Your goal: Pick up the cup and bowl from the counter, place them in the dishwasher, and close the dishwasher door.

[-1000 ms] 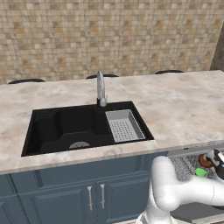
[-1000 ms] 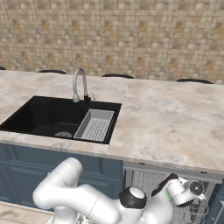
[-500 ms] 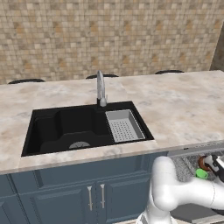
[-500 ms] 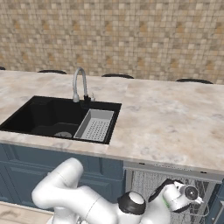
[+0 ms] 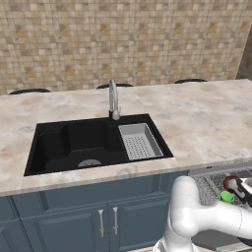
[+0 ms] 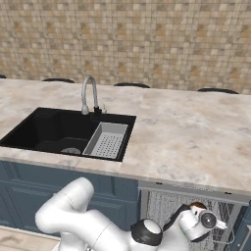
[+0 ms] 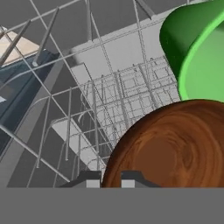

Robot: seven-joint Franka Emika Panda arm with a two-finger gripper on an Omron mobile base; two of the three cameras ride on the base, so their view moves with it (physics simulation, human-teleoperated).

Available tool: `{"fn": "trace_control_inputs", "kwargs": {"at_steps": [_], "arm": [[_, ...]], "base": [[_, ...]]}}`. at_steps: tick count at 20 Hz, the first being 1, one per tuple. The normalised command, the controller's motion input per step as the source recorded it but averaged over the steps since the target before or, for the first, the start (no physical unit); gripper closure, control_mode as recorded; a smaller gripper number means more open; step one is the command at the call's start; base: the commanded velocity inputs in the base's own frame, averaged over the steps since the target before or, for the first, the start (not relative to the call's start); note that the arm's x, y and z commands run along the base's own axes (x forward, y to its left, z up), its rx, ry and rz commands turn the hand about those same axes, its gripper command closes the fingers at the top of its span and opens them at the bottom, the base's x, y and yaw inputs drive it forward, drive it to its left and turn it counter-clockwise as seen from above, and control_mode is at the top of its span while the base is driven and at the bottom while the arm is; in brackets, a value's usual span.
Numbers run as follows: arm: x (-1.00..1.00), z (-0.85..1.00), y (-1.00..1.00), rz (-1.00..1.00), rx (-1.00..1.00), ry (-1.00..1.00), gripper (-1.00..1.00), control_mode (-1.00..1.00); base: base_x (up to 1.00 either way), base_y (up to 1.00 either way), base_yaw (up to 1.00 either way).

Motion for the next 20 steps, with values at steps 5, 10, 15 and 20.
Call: {"fn": "trace_control_inputs", "kwargs": {"at_steps": [5, 10, 15, 20], "arm": [[-0.42, -0.66, -0.20, 0.07, -0.06, -0.21, -1.00, -1.00], [-0.51, -0.20, -0.31, 0.14, 0.00, -0.15, -1.00, -1.00], [-0.67, 0.00, -0.27, 0.17, 0.00, -0.19, -1.00, -1.00], [-0.88, 0.04, -0.03, 0.18, -0.03, -0.12, -1.00, -1.00]], "base": [[0.00, 0.00, 0.00], [0.00, 0.00, 0.00], [0.00, 0.00, 0.00], [0.00, 0.00, 0.00]]}}
